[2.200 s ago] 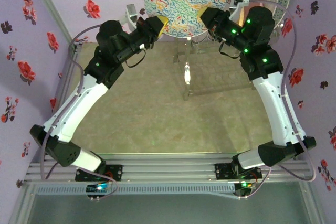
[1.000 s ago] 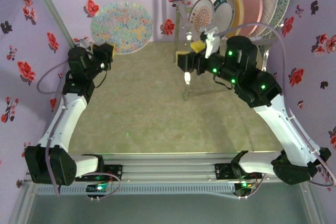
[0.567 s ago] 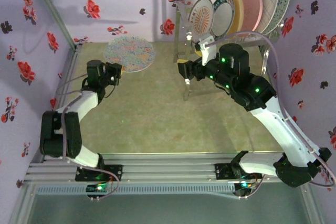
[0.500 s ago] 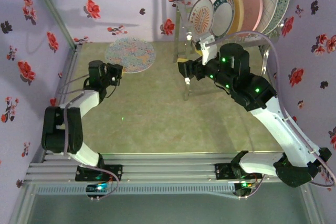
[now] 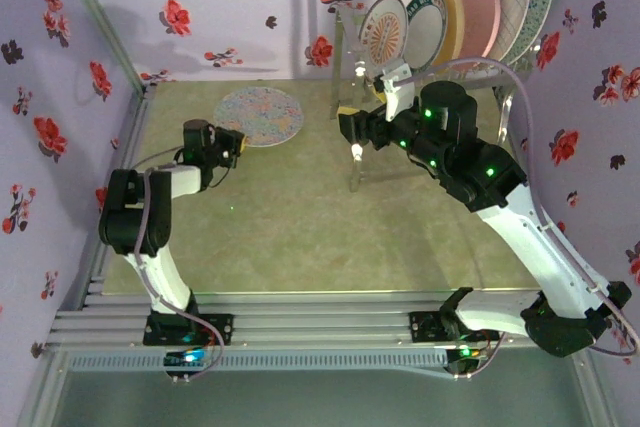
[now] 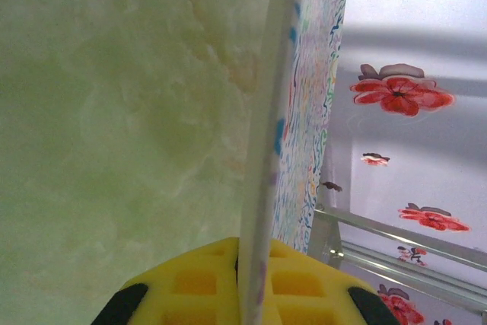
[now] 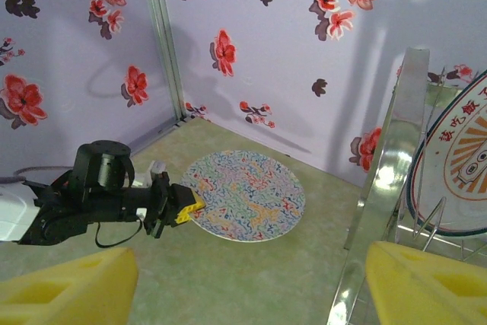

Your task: Unload the plates from the dish rack

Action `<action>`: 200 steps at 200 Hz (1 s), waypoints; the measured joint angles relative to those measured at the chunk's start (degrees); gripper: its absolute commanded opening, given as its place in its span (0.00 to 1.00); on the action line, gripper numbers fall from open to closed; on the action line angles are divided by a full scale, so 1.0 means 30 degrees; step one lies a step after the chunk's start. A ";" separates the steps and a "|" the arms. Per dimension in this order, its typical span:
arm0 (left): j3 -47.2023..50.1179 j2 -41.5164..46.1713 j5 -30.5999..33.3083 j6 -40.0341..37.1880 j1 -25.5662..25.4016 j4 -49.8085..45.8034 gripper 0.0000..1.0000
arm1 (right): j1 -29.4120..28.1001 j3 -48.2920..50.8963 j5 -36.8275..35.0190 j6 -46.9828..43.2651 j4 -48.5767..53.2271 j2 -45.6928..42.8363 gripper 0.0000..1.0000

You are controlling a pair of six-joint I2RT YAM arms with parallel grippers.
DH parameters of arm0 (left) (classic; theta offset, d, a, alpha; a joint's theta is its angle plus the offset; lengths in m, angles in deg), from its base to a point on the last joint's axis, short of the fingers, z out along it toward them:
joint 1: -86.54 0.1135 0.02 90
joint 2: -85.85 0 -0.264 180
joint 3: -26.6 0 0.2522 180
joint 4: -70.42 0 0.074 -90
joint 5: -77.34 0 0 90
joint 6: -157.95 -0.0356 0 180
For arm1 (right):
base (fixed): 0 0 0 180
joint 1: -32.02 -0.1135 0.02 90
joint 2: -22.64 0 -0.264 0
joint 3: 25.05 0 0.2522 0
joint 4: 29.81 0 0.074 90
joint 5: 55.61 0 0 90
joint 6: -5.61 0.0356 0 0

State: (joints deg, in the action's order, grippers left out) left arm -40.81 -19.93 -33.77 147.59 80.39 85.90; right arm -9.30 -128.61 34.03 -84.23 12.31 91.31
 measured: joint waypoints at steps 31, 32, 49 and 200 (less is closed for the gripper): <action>-0.0583 -0.0940 -0.0138 -0.0160 0.0000 0.0270 0.00 | 0.0000 0.0000 -0.0168 0.0095 0.0000 0.0000 0.80; -0.0612 -0.0984 -0.0146 -0.0168 0.0000 0.0270 0.00 | 0.0000 0.0000 -0.0182 0.0095 -0.0007 0.0000 0.80; -0.0918 -0.1508 -0.0204 -0.0226 0.0000 0.0270 0.00 | 0.0000 0.0000 -0.0284 0.0131 0.0000 0.0000 0.80; -0.2892 -0.4838 -0.0772 -0.0692 -0.0015 0.1231 0.07 | 0.0000 0.0000 -0.0474 0.0146 -0.0015 0.0182 0.82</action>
State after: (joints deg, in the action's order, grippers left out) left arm -49.48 -34.44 -36.08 145.51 80.34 89.59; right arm -9.30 -128.61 32.61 -83.79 12.27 91.85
